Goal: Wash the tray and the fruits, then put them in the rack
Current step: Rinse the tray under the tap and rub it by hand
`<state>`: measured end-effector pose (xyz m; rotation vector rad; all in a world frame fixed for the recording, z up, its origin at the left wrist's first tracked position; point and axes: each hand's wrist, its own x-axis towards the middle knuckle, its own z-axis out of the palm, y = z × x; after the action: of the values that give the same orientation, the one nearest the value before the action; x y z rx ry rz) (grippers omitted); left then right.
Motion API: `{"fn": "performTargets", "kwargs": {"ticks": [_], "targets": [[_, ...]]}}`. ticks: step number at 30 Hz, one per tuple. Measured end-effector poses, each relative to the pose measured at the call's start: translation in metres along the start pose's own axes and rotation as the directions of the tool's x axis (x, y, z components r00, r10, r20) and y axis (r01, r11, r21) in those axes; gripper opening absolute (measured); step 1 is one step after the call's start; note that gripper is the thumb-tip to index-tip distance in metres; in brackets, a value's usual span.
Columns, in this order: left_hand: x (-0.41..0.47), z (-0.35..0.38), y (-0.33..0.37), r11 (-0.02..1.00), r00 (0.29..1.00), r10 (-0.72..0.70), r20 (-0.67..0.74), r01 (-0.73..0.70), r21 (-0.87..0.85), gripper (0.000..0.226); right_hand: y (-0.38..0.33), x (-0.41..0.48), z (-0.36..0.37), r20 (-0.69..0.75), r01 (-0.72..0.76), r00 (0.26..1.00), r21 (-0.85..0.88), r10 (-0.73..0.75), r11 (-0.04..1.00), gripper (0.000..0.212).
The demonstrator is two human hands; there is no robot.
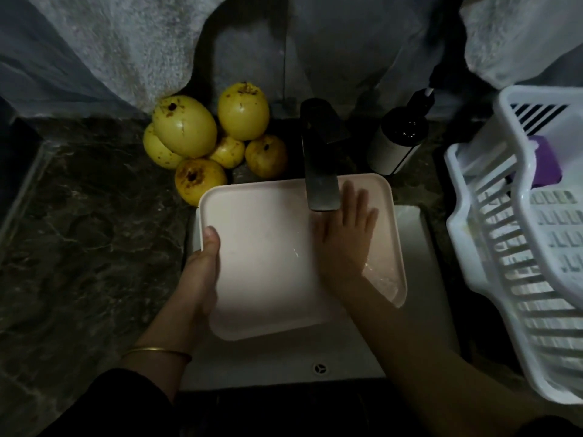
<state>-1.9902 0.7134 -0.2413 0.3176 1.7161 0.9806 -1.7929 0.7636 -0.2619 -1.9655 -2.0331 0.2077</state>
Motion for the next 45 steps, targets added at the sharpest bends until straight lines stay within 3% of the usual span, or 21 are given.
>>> {"fn": "performTargets", "kwargs": {"ticks": [2, 5, 7, 8, 10, 13, 17, 20, 23, 26, 29, 32, 35, 37, 42, 45], "targets": [[-0.002, 0.004, -0.001, 1.0, 1.0, -0.006, 0.013, 0.007, -0.028, 0.056, -0.021, -0.007, 0.003, -0.011, 0.204, 0.979, -0.043, -0.204, 0.978, 0.06], [-0.001, 0.007, -0.004, 0.999, 0.998, -0.018, 0.066, 0.021, -0.045, 0.049, -0.043, -0.031, 0.008, 0.116, 0.569, 0.821, -0.079, -0.56, 0.818, 0.056], [-0.002, 0.008, -0.007, 1.0, 0.997, -0.004, 0.08, 0.006, -0.025, 0.045, -0.04, -0.041, 0.011, 0.171, 0.696, 0.715, -0.074, -0.678, 0.715, 0.055], [-0.004, 0.007, -0.009, 1.0, 0.997, 0.006, 0.08, -0.005, -0.014, 0.043, -0.034, -0.042, 0.012, 0.163, 0.703, 0.708, -0.062, -0.687, 0.709, 0.055], [-0.003, 0.005, -0.01, 1.0, 0.998, 0.006, 0.058, -0.006, 0.0, 0.045, -0.016, -0.04, 0.015, 0.127, 0.606, 0.793, -0.061, -0.596, 0.793, 0.055], [-0.003, -0.001, -0.008, 0.999, 1.0, 0.01, 0.012, -0.01, -0.031, 0.046, 0.023, -0.035, 0.011, 0.147, 0.337, 0.936, -0.112, -0.319, 0.935, 0.059], [-0.002, -0.006, -0.008, 0.999, 1.0, -0.023, -0.015, 0.023, -0.027, 0.061, 0.063, -0.034, -0.004, 0.174, 0.252, 0.96, -0.213, -0.217, 0.944, 0.062], [-0.004, -0.004, -0.01, 0.999, 1.0, -0.031, -0.007, 0.031, -0.013, 0.063, 0.062, -0.031, -0.015, 0.056, -0.013, 0.998, -0.137, 0.021, 0.99, 0.069], [-0.002, -0.003, -0.012, 1.0, 1.0, -0.024, -0.014, 0.025, 0.012, 0.063, 0.053, -0.026, -0.025, 0.048, -0.246, 0.969, 0.112, 0.242, 0.963, 0.066], [0.002, -0.006, -0.017, 0.997, 0.999, -0.037, -0.011, 0.038, 0.071, 0.071, 0.06, -0.015, -0.029, 0.264, -0.587, 0.805, 0.224, 0.532, 0.778, 0.058], [0.004, -0.008, -0.02, 0.989, 1.0, -0.009, 0.012, 0.007, 0.148, 0.073, 0.075, -0.01, -0.031, 0.293, -0.608, 0.787, 0.222, 0.543, 0.762, 0.047], [0.007, -0.004, -0.027, 0.932, 0.979, 0.18, -0.096, -0.138, 0.336, 0.056, 0.08, -0.004, -0.045, 0.252, -0.59, 0.805, 0.25, 0.537, 0.768, 0.047], [0.004, 0.013, -0.034, 0.743, 0.908, 0.364, -0.205, -0.151, 0.652, 0.041, 0.075, 0.006, -0.064, 0.274, -0.58, 0.808, 0.212, 0.522, 0.786, 0.046], [-0.002, 0.026, -0.041, 0.607, 0.872, 0.446, -0.202, -0.129, 0.784, 0.041, 0.073, 0.012, -0.074, 0.289, -0.575, 0.808, 0.192, 0.514, 0.795, 0.043], [-0.01, 0.05, -0.061, 0.34, 0.787, 0.616, -0.002, -0.263, 0.903, 0.066, 0.07, 0.018, -0.087, 0.278, -0.572, 0.81, 0.178, 0.516, 0.801, 0.048], [-0.029, 0.079, -0.06, 0.27, 0.775, 0.604, 0.185, -0.418, 0.867, 0.067, 0.065, 0.017, -0.086, 0.274, -0.547, 0.826, 0.179, 0.492, 0.818, 0.048]]}}
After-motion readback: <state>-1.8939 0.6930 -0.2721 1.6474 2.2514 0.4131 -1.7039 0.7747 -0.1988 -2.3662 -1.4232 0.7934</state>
